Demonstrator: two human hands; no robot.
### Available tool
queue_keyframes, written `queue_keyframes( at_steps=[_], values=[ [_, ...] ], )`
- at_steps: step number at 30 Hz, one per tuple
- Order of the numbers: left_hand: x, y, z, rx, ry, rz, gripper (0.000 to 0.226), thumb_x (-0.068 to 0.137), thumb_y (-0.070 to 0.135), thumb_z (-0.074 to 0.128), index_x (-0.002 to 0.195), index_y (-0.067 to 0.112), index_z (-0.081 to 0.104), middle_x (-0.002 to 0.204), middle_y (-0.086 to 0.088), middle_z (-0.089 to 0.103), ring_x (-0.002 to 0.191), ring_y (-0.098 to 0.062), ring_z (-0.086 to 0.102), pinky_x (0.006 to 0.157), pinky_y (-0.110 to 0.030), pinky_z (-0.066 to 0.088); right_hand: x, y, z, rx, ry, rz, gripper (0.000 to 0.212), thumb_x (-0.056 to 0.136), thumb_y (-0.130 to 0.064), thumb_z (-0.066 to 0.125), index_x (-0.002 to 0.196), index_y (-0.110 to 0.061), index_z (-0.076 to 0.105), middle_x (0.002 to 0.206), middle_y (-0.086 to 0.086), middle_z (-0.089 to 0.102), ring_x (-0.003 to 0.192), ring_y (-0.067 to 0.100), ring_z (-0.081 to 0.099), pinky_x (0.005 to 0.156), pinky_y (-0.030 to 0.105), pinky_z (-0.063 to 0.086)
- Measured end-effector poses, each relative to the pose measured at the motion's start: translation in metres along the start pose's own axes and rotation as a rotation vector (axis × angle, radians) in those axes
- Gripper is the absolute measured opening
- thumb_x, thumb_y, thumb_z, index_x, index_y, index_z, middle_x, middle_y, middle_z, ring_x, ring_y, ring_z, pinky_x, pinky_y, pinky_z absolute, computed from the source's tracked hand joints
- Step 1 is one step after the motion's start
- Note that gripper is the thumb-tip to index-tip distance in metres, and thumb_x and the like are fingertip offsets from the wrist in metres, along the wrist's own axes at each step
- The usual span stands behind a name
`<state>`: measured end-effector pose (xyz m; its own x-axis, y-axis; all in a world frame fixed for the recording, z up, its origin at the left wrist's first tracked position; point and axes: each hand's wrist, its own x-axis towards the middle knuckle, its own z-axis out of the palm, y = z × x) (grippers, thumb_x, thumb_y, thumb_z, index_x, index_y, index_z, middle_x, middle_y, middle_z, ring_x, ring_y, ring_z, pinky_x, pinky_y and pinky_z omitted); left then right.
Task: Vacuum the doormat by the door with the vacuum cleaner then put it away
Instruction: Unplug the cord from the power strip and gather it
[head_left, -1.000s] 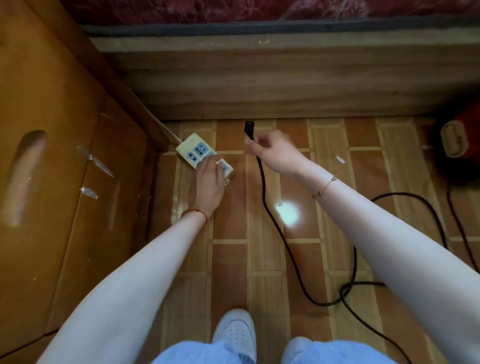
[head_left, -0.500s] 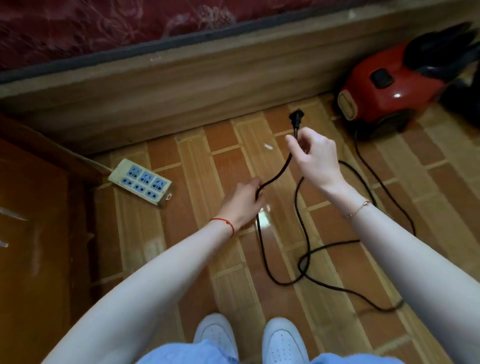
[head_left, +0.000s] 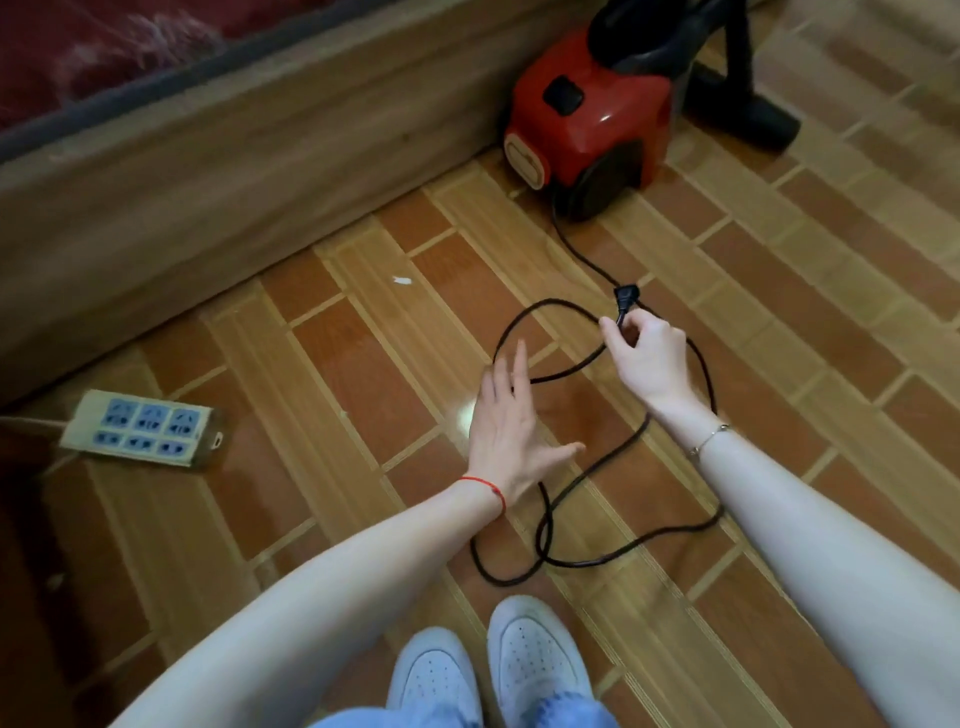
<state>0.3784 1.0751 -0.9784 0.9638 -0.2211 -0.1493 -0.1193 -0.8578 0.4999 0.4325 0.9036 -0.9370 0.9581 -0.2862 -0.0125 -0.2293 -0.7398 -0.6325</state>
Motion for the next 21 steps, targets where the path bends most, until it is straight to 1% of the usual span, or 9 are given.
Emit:
queue_keyframes(
  at_steps=[2, 4, 7, 9, 12, 15, 17, 19, 21],
  values=[
    [-0.007, 0.009, 0.013, 0.064, -0.07, -0.001, 0.146, 0.053, 0.078, 0.07, 0.15, 0.019, -0.022, 0.158, -0.021, 0.002, 0.143, -0.037, 0.015, 0.115, -0.044, 0.028, -0.009, 0.016, -0.003, -0.009, -0.001, 0.052, 0.042, 0.096, -0.033, 0.055, 0.073, 0.002, 0.057, 0.053, 0.004, 0.047, 0.057, 0.025, 0.044, 0.058, 0.031, 0.026],
    [-0.014, 0.014, 0.024, 0.119, -0.143, 0.015, 0.15, 0.049, 0.081, 0.07, 0.146, 0.024, -0.03, 0.158, -0.023, -0.008, 0.144, -0.041, 0.011, 0.114, -0.047, 0.028, -0.018, 0.029, -0.004, -0.019, 0.002, 0.102, 0.043, 0.096, -0.033, 0.054, 0.074, 0.004, 0.057, 0.054, 0.006, 0.048, 0.058, 0.026, 0.044, 0.057, 0.032, 0.025],
    [-0.022, 0.019, 0.038, 0.168, -0.231, 0.011, 0.151, 0.049, 0.075, 0.075, 0.143, 0.03, -0.034, 0.156, -0.023, -0.016, 0.142, -0.046, 0.01, 0.114, -0.049, 0.027, -0.027, 0.046, -0.004, -0.021, -0.014, 0.159, 0.042, 0.096, -0.031, 0.054, 0.076, 0.006, 0.058, 0.054, 0.005, 0.048, 0.054, 0.023, 0.04, 0.056, 0.031, 0.025],
    [-0.025, 0.021, 0.044, 0.223, -0.242, 0.008, 0.15, 0.053, 0.068, 0.079, 0.142, 0.029, -0.035, 0.155, -0.024, -0.02, 0.142, -0.047, 0.01, 0.114, -0.048, 0.028, -0.031, 0.056, -0.004, -0.034, -0.03, 0.18, 0.042, 0.095, -0.031, 0.056, 0.075, 0.006, 0.058, 0.055, 0.008, 0.049, 0.054, 0.025, 0.042, 0.056, 0.031, 0.027],
    [-0.025, 0.016, 0.047, 0.272, -0.191, -0.009, 0.148, 0.059, 0.06, 0.081, 0.143, 0.022, -0.036, 0.155, -0.027, -0.013, 0.14, -0.045, 0.018, 0.113, -0.044, 0.029, -0.034, 0.064, -0.002, -0.046, -0.055, 0.212, 0.042, 0.095, -0.033, 0.057, 0.071, 0.001, 0.058, 0.054, 0.006, 0.05, 0.051, 0.022, 0.044, 0.054, 0.03, 0.03],
    [-0.024, 0.009, 0.047, 0.296, -0.166, -0.033, 0.147, 0.06, 0.061, 0.079, 0.143, 0.017, -0.034, 0.156, -0.027, -0.006, 0.139, -0.041, 0.022, 0.114, -0.043, 0.026, -0.033, 0.067, 0.005, -0.069, -0.076, 0.242, 0.041, 0.095, -0.034, 0.056, 0.067, -0.005, 0.056, 0.05, 0.001, 0.047, 0.045, 0.014, 0.041, 0.052, 0.028, 0.033],
    [-0.025, 0.006, 0.046, 0.295, -0.161, -0.04, 0.143, 0.064, 0.06, 0.077, 0.145, 0.013, -0.031, 0.156, -0.026, -0.007, 0.137, -0.042, 0.023, 0.113, -0.042, 0.028, -0.031, 0.067, 0.01, -0.087, -0.093, 0.252, 0.04, 0.095, -0.035, 0.055, 0.067, -0.006, 0.056, 0.052, 0.001, 0.048, 0.045, 0.017, 0.043, 0.053, 0.031, 0.039],
    [-0.024, 0.002, 0.044, 0.298, -0.163, -0.062, 0.135, 0.069, 0.058, 0.074, 0.147, 0.01, -0.026, 0.156, -0.026, -0.008, 0.137, -0.043, 0.022, 0.111, -0.042, 0.032, -0.029, 0.066, 0.016, -0.103, -0.11, 0.26, 0.04, 0.095, -0.038, 0.054, 0.069, -0.007, 0.057, 0.055, 0.004, 0.053, 0.047, 0.022, 0.049, 0.057, 0.034, 0.048],
    [-0.021, -0.005, 0.038, 0.283, -0.157, -0.115, 0.125, 0.076, 0.051, 0.071, 0.148, 0.007, -0.021, 0.155, -0.026, -0.004, 0.136, -0.044, 0.023, 0.11, -0.042, 0.034, -0.027, 0.063, 0.02, -0.101, -0.128, 0.264, 0.04, 0.095, -0.037, 0.054, 0.07, -0.006, 0.057, 0.059, 0.008, 0.056, 0.049, 0.025, 0.051, 0.057, 0.037, 0.05]
  ],
)
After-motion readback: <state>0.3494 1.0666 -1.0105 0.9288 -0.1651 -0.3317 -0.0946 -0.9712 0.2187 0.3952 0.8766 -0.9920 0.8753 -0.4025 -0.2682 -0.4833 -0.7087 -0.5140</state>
